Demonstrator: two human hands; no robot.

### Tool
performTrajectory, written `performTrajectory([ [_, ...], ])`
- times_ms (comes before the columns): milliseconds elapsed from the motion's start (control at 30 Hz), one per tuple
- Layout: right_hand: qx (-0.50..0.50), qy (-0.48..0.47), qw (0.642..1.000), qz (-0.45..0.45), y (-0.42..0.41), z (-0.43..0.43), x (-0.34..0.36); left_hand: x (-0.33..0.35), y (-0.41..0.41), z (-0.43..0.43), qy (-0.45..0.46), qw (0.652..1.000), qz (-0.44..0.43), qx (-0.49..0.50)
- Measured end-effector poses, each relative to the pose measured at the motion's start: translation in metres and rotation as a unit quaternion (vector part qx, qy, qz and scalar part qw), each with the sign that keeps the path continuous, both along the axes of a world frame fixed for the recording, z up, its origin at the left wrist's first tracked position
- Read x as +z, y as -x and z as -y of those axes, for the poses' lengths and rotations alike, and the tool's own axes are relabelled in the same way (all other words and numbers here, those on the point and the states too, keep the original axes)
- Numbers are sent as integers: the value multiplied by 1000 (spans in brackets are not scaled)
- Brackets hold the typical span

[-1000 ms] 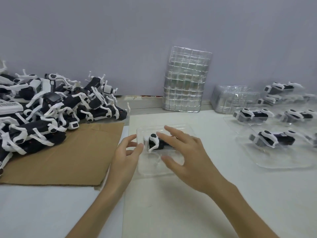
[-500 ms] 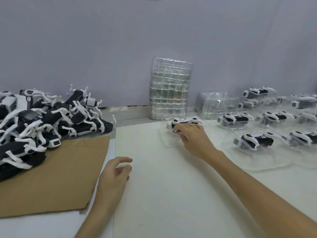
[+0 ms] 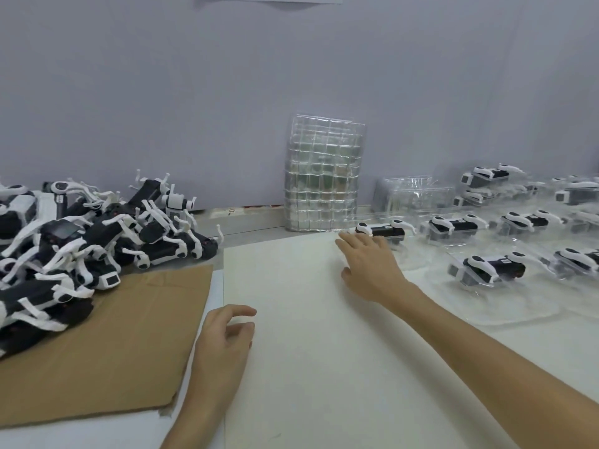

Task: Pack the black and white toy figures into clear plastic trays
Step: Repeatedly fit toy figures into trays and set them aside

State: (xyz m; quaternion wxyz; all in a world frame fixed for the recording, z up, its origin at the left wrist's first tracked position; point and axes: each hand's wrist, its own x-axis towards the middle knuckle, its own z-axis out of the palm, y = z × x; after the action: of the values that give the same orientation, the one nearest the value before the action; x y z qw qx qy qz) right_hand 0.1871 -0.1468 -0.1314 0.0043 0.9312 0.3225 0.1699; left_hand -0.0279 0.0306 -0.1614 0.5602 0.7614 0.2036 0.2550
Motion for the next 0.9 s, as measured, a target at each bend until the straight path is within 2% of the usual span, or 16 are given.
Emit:
performTrajectory([
  [300,-49,40,998,-18,-12,16,0,-3,-1,-2,7,1000,9,1],
  [400,-49,8,997,-52,-13,12,3,-5,-3,-1,-12,1000,18,0],
  [500,-10,-100,991,-82,-13,2,20,-7,-4,2,-66,998,12,-8],
  [633,49,-225,973,-4,-23,-18,63,-9,-5,6,-163,987,-3,-16],
  [700,53,-242,968,51,-37,-31,88,-12,-7,9,-273,961,2,-36],
  [800,36,-225,968,109,-68,-50,122,-9,-9,17,-416,902,-42,-108],
  [900,-3,-176,976,131,-97,-69,146,-8,-14,14,-437,891,-25,-125],
])
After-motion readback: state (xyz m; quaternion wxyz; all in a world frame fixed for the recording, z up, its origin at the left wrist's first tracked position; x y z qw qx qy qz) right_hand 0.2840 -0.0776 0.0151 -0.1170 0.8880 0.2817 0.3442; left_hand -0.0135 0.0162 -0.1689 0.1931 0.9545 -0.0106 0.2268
